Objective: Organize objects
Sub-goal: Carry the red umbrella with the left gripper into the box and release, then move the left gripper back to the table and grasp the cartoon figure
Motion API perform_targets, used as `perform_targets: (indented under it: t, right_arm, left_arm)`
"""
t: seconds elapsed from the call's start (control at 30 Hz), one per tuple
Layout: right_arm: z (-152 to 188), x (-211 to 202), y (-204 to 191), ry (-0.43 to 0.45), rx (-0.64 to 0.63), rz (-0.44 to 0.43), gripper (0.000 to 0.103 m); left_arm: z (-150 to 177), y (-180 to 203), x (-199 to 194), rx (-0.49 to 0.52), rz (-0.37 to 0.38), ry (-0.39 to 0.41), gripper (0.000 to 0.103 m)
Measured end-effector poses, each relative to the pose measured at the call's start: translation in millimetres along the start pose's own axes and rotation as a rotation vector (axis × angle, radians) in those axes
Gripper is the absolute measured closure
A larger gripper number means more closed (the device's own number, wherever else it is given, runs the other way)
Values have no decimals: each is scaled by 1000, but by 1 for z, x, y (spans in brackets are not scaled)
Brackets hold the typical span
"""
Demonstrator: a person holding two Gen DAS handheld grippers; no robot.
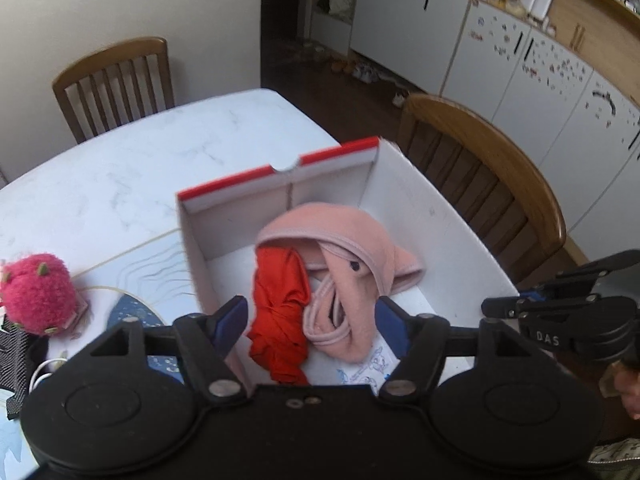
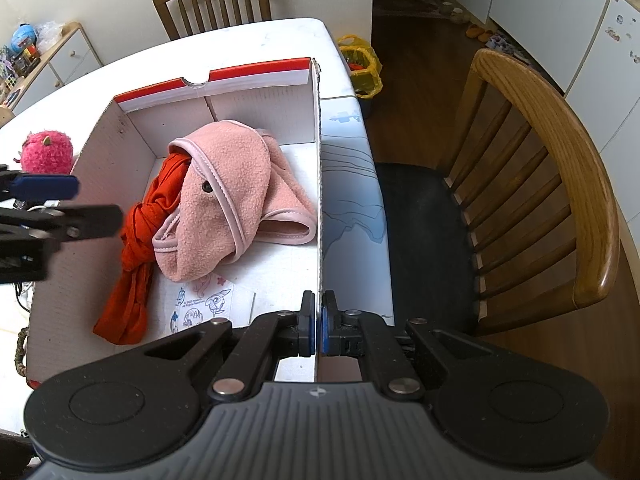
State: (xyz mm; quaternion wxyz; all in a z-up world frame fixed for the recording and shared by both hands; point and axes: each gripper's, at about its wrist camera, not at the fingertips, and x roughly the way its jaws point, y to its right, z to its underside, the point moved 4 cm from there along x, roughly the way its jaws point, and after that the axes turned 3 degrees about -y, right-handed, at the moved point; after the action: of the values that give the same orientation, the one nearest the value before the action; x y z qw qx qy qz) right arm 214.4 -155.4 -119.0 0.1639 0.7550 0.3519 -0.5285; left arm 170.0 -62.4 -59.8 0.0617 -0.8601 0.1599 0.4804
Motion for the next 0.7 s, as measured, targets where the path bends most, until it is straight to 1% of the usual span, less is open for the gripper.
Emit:
perform_targets:
  t: [0.2,0.27,0.33,0.47,0.57,0.7]
  right_arm:
    - [-2,-2,-1,15,17,9,100]
    - [-3,-2,-2,18,13,17,100]
    - [-4,-1,-3,18,13,26,100]
    - [-4,2,-5,14,14,42,100]
    - [-6,4,-6,11,11,41,100]
    - [-8,7,-4,6,15,40,100]
  left_arm:
    - [5,-27,-20,-54,-42,64,33]
    - [9,-37,-24,-69,-62,74,31]
    - [13,-48,-28,-92,-83,75,27]
    - [23,-74,-34,-133,-115,67,26]
    - [30,-94,-37,-162,-145,61,25]
    - [40,-117,-39,-186,-172,51,20]
